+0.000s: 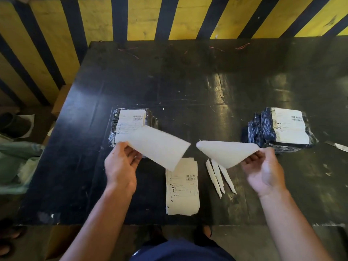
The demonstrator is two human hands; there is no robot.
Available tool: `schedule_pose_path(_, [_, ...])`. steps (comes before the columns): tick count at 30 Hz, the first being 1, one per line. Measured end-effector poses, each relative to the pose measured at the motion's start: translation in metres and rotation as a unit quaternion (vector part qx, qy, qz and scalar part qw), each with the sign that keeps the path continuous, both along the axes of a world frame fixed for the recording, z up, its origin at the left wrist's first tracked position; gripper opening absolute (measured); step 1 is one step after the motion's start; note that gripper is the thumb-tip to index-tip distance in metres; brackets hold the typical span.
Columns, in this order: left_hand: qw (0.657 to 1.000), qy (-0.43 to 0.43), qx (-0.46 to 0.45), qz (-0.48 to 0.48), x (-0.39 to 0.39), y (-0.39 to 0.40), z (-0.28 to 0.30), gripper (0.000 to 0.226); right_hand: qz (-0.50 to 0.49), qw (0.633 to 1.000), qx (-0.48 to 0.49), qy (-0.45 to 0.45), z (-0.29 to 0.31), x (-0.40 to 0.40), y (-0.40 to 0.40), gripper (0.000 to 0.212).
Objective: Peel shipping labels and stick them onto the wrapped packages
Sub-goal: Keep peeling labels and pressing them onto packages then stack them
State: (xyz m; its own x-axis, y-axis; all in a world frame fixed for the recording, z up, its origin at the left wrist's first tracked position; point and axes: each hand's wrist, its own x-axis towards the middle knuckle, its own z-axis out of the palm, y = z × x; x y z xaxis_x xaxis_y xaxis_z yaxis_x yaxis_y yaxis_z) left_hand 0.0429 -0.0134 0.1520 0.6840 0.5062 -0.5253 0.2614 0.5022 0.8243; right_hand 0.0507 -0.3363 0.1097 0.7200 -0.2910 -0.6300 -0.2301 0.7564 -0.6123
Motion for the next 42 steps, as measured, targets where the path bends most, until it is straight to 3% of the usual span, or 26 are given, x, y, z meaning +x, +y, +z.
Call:
schedule_pose_path(4, [0.999,-0.014,0.031,-0.013,-0.003,0.023,-0.004,0.014,0.018,0.982,-0.182,-0.045,0.002,-0.003,-0.032,0.022])
schedule_pose_path(7, [0.997,-0.004,0.043,-0.064,-0.009,0.022,-0.010,0.017,0.125,0.909,-0.389,-0.076,-0.008,-0.007,-0.038,0.027])
schedule_pose_path(11, [0.990,0.020,0.045,-0.131,-0.018,0.003,-0.020,0.020,0.231,0.819,-0.525,-0.028,-0.051,-0.003,-0.026,0.016])
schedule_pose_path(17, [0.983,0.059,0.039,-0.170,-0.032,-0.030,-0.030,0.022,0.294,0.776,-0.553,0.077,-0.126,0.002,-0.004,0.014])
schedule_pose_path(24, [0.977,0.078,0.027,-0.195,-0.039,-0.046,-0.039,0.022,0.374,0.719,-0.571,0.133,-0.166,-0.004,0.001,0.013])
schedule_pose_path(27, [0.976,0.076,0.022,-0.201,-0.039,-0.048,-0.040,0.020,0.412,0.673,-0.601,0.132,-0.166,-0.010,-0.003,0.011])
schedule_pose_path(31, [0.978,0.068,0.009,-0.198,-0.036,-0.050,-0.039,0.020,0.429,0.591,-0.672,0.119,-0.153,-0.022,-0.005,0.032])
schedule_pose_path(34, [0.979,0.065,0.001,-0.193,-0.034,-0.052,-0.037,0.021,0.419,0.584,-0.691,0.077,-0.133,-0.035,0.001,0.029])
schedule_pose_path(37, [0.981,0.063,-0.004,-0.185,-0.030,-0.054,-0.035,0.017,0.333,0.648,-0.684,-0.032,-0.092,-0.046,0.023,0.013])
schedule_pose_path(39, [0.983,0.058,-0.006,-0.173,-0.029,-0.054,-0.035,0.015,0.278,0.665,-0.680,-0.135,-0.053,-0.054,0.047,0.012])
schedule_pose_path(42, [0.988,0.049,-0.011,-0.145,-0.025,-0.056,-0.034,0.013,0.272,0.615,-0.701,-0.235,-0.016,-0.062,0.085,0.020])
